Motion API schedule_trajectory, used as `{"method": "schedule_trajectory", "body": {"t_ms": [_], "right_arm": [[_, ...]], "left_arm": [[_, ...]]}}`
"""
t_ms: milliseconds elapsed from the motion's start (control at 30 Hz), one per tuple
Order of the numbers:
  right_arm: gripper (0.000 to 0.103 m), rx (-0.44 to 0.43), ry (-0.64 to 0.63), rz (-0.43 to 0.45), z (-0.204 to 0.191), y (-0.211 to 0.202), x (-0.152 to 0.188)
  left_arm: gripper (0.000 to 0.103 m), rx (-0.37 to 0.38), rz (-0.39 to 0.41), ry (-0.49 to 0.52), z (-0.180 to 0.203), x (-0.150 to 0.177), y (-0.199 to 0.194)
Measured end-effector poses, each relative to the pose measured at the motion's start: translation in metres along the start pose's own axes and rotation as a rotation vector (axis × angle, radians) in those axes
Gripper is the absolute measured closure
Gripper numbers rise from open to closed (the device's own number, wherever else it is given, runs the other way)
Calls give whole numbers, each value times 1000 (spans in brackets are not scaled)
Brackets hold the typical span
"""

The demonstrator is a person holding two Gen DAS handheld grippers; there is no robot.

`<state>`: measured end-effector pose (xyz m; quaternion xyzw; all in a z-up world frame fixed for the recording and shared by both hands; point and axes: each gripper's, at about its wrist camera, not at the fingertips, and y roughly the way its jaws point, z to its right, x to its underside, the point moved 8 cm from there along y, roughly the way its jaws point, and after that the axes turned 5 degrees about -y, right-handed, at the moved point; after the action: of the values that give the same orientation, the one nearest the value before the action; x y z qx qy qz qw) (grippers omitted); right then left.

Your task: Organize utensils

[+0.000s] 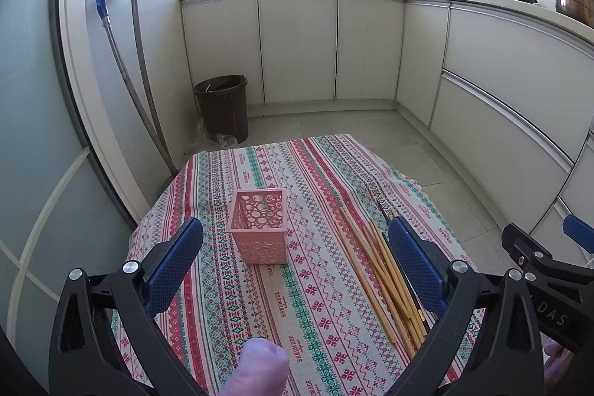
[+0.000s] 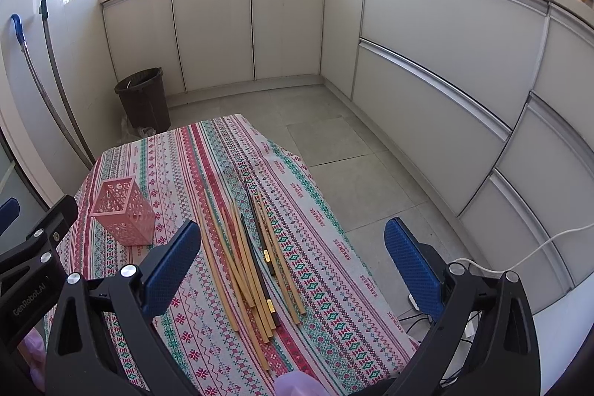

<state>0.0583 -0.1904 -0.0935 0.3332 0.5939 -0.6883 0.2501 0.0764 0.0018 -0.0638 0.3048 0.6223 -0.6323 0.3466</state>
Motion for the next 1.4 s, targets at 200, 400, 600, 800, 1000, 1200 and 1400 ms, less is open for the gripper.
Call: {"method": "schedule_trajectory", "body": {"t_ms": [200,400,600,800,1000,1200,1400], "right_arm": [[7,-1,0,-1,1,0,0],[7,0,1,-4,2,1,0],[7,-34,71,-15,17,8,2],[7,-435,401,-252,38,76,49],[7,-591,519,-358,46,124,100],[7,-796,728,-452,48,145,115],[7,-1074,951,-553,39,148,108]], "left_arm": [[7,-1,-1,0,-1,0,0],[7,-3,-8,4,-1,1,2],[7,77,-16,-85,-14,-4,8],[7,219,-382,134,29,72,76],[7,214,-600,275,84,127,116],[28,133,-610,182,100,63,179],[67,-50,-756,43,80,45,252]]}}
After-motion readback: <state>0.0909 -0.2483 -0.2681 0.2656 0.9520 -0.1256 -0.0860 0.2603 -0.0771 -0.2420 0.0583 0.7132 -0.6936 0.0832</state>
